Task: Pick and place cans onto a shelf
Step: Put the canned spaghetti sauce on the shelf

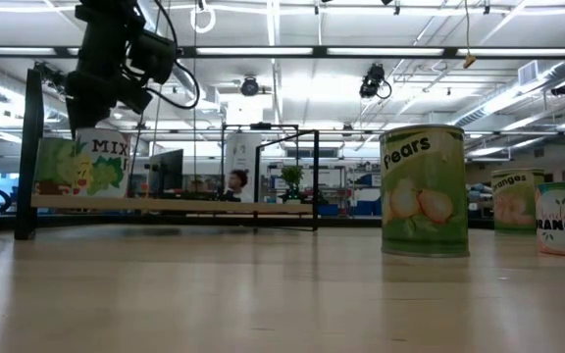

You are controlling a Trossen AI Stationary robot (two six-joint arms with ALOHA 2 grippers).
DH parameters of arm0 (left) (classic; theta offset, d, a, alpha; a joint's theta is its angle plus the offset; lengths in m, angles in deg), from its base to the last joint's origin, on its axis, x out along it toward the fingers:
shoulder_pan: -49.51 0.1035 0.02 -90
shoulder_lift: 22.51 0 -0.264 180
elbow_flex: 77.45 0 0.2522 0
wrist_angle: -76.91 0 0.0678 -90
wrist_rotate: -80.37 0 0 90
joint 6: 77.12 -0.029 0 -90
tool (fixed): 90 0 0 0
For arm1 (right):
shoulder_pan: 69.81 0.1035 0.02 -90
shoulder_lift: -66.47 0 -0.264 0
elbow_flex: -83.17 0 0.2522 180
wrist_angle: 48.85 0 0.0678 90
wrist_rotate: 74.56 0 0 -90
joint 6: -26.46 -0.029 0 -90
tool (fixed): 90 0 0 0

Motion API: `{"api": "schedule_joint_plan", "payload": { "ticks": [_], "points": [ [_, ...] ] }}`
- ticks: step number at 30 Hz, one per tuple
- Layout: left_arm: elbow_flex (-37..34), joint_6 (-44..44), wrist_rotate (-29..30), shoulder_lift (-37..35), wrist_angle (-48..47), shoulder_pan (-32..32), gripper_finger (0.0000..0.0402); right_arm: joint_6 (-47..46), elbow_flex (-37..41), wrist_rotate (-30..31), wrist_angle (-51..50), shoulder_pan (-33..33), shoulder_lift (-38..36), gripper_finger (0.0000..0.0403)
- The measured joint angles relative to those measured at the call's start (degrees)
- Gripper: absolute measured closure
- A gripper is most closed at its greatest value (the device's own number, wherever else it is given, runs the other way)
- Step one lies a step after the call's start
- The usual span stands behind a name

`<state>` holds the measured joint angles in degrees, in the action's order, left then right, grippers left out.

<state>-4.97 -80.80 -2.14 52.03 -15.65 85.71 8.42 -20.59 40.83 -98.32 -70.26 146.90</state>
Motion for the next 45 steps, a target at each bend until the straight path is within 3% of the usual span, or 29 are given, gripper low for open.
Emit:
{"api": "schedule_joint_plan", "payload": {
  "ticks": [15, 29, 45],
  "points": [
    [0.1, 4.8, 0.5, -4.7, -8.0, 0.0, 0.0397, 0.1, 0.0, 0.0, 0.0, 0.0, 0.0, 0.0263],
    [-2.8, 6.1, -0.9, -2.4, -2.1, 0.0, 0.0399, -0.4, 0.0, 0.0, 0.1, 0.1, 0.0, 0.0263],
    [-2.1, 5.4, 1.9, -1.8, 5.0, 0.0, 0.0399, -1.5, 0.0, -0.3, 0.1, 0.3, 0.0, 0.0263]
  ]
}}
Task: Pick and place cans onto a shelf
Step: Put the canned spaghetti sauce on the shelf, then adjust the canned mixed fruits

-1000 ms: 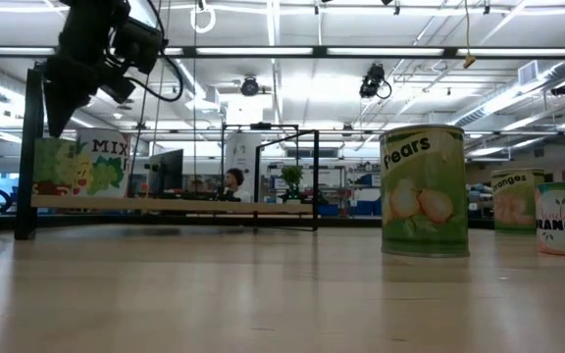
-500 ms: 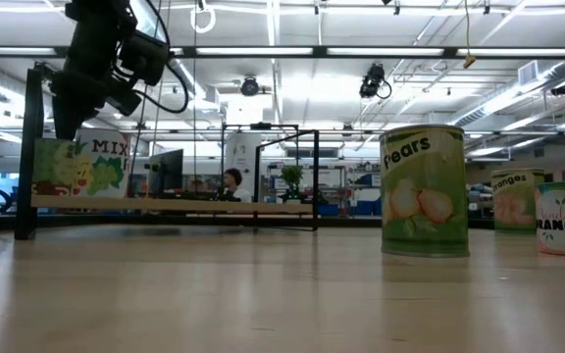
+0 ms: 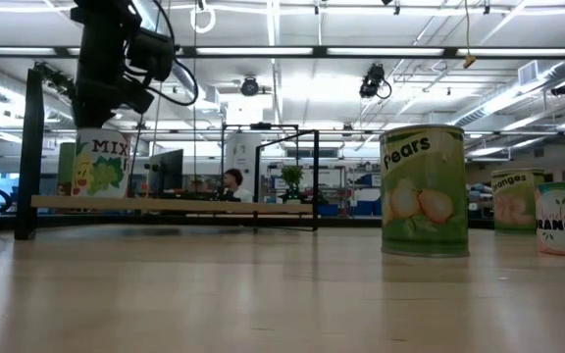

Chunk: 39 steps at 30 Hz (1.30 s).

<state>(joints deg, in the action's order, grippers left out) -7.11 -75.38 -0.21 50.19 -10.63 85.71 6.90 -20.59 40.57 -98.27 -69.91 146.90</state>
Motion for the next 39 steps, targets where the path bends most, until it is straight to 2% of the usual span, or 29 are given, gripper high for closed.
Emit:
{"api": "schedule_joint_plan", "payload": {
  "ticks": [5, 10, 14, 17, 23, 27, 33, 39],
  "points": [
    [1.2, 0.2, -0.2, 0.2, -1.3, 0.0, 0.0399, -0.4, 0.0, -2.5, 0.0, 0.0, 0.0, 0.0263],
    [8.0, 5.6, -1.2, -0.3, -3.8, -0.6, 0.0399, -0.1, 0.0, -2.3, 0.0, 0.1, 0.0, 0.0263],
    [13.4, 13.4, -6.8, -1.0, -2.4, -4.0, 0.0399, -0.2, 0.0, -2.3, -0.1, 0.1, 0.1, 0.0263],
    [14.3, 15.9, -12.4, -1.1, -2.1, -8.2, 0.0399, -0.3, 0.0, -2.3, -0.4, 0.3, 0.1, 0.0263],
    [11.0, 17.7, -14.0, -1.1, -1.3, -17.2, 0.0399, -0.4, 0.0, -2.3, -1.0, 1.3, 0.1, 0.0263],
    [8.0, 21.7, -12.1, -1.1, 1.6, -21.3, 0.0399, -0.4, 0.0, -2.3, -0.8, 1.8, 0.1, 0.0263],
    [2.7, 24.7, -9.7, -1.1, 5.0, -23.0, 0.0399, -1.6, 0.0, -2.3, 0.5, 2.0, 0.1, 0.0263],
    [1.2, 24.9, -7.7, -1.1, 5.2, -23.0, 0.0399, -4.7, 0.0, -2.3, 0.5, 2.2, 0.1, 0.0263]
  ]
}}
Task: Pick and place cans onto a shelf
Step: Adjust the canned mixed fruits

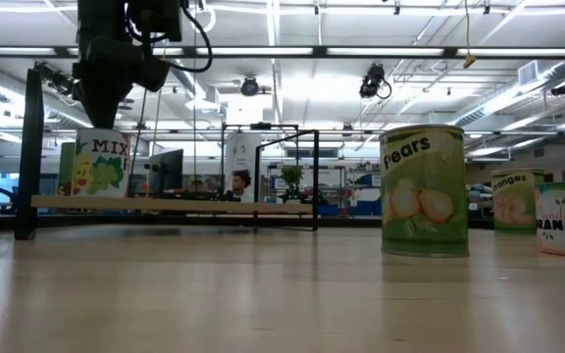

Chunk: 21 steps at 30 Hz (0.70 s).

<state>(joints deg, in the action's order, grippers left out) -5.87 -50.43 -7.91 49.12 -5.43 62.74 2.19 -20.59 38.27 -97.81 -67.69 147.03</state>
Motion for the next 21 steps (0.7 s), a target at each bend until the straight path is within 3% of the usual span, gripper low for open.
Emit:
{"api": "schedule_joint_plan", "payload": {
  "ticks": [21],
  "points": [
    [-1.2, 2.8, -0.3, -1.2, -3.3, -0.3, 0.0399, 0.0, 0.0, -0.1, 0.0, 2.3, 0.0, 0.0263]
  ]
}}
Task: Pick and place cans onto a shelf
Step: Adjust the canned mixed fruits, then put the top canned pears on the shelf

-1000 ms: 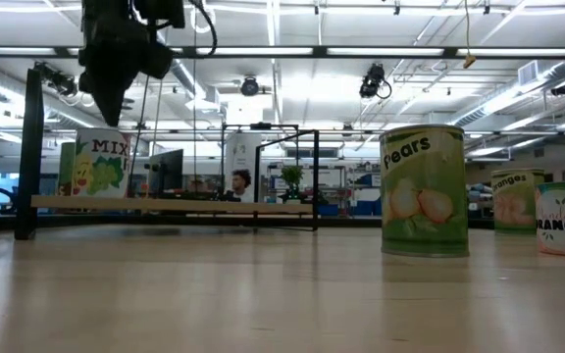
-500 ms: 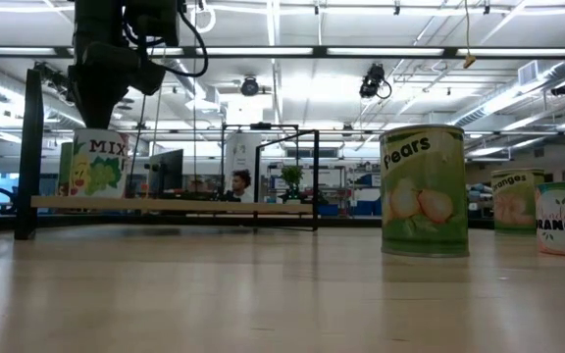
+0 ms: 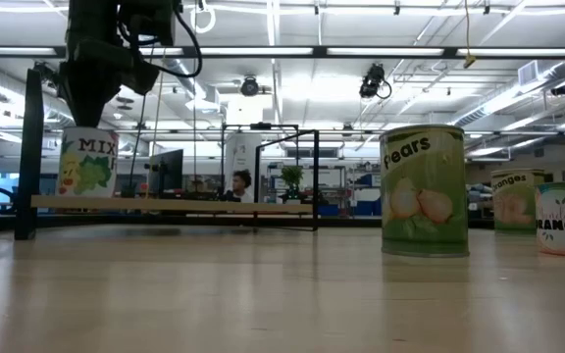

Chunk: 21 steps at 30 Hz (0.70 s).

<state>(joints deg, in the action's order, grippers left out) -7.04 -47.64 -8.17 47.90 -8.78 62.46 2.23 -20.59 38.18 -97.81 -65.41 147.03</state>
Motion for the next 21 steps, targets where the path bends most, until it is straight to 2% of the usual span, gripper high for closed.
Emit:
{"api": "schedule_joint_plan", "payload": {
  "ticks": [5, 9, 12, 17, 21],
  "points": [
    [4.6, -0.1, 0.0, 0.0, -2.9, 0.0, 0.0399, 3.6, 0.0, 0.0, 0.0, 0.0, 0.0, 0.0263],
    [9.8, -0.5, -4.4, 0.0, -3.4, 0.0, 0.0392, 4.8, 0.0, -0.4, 0.0, 0.0, 0.0, 0.0263],
    [14.3, -1.2, -5.1, 0.0, -1.6, -0.6, 0.0376, 7.4, 0.0, -0.4, -0.2, 0.0, 0.0, 0.0262],
    [17.7, -6.7, -2.0, -0.1, 11.8, -4.9, 0.0352, 16.4, 0.0, -0.6, -0.9, 0.0, 0.0, 0.0242],
    [16.9, -8.1, -1.8, 0.3, 26.8, -9.6, 0.0329, 22.0, 0.0, -3.7, -6.9, 1.2, -0.4, 0.0202]
  ]
}}
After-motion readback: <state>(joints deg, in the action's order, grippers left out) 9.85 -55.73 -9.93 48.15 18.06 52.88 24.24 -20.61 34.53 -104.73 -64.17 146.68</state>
